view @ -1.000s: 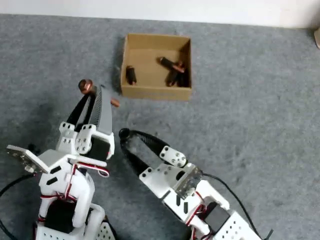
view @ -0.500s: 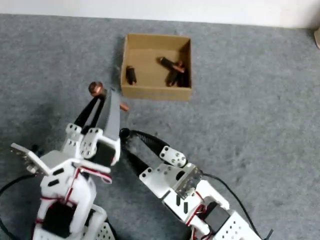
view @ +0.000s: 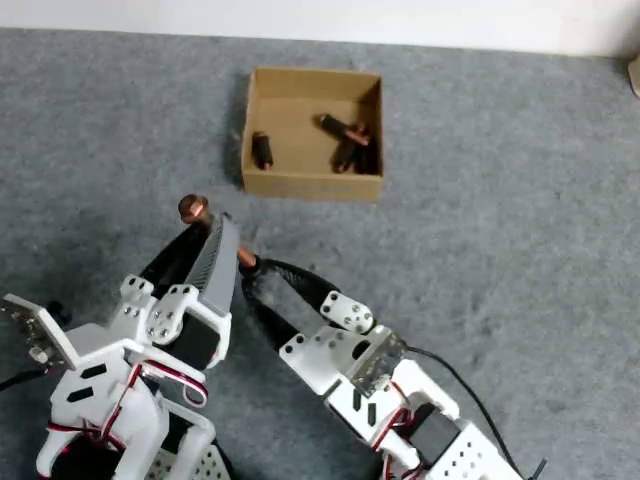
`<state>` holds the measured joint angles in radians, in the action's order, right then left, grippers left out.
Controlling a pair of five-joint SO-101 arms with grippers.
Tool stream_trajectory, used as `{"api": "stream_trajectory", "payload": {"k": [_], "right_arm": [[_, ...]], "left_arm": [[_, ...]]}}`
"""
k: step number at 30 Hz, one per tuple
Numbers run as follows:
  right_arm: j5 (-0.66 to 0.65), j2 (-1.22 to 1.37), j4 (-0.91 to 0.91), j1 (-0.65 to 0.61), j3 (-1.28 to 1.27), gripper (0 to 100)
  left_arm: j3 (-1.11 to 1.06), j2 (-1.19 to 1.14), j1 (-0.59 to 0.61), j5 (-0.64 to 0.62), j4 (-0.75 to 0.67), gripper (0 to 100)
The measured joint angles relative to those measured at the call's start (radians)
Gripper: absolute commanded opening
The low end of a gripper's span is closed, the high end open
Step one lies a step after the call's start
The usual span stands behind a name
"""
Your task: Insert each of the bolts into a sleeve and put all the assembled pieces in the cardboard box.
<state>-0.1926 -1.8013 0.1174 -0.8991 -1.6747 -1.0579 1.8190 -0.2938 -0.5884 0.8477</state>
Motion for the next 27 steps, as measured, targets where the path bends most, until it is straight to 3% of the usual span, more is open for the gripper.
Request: {"api": "stream_trajectory", "payload": {"k": [16, 23, 27], "right_arm": [[-0.003, 0.002, 0.002, -0.005, 0.0, 0.5], [-0.003, 0.002, 0.002, -0.005, 0.0, 0.5], [-0.003, 0.002, 0.002, -0.005, 0.0, 0.5]], "left_arm": [[0.006, 0.002, -0.006, 0.002, 0.133, 1], [-0.023, 0.002, -0.147, 0.152, 0.203, 1], [-0.023, 0.002, -0.155, 0.167, 0.203, 1]]}}
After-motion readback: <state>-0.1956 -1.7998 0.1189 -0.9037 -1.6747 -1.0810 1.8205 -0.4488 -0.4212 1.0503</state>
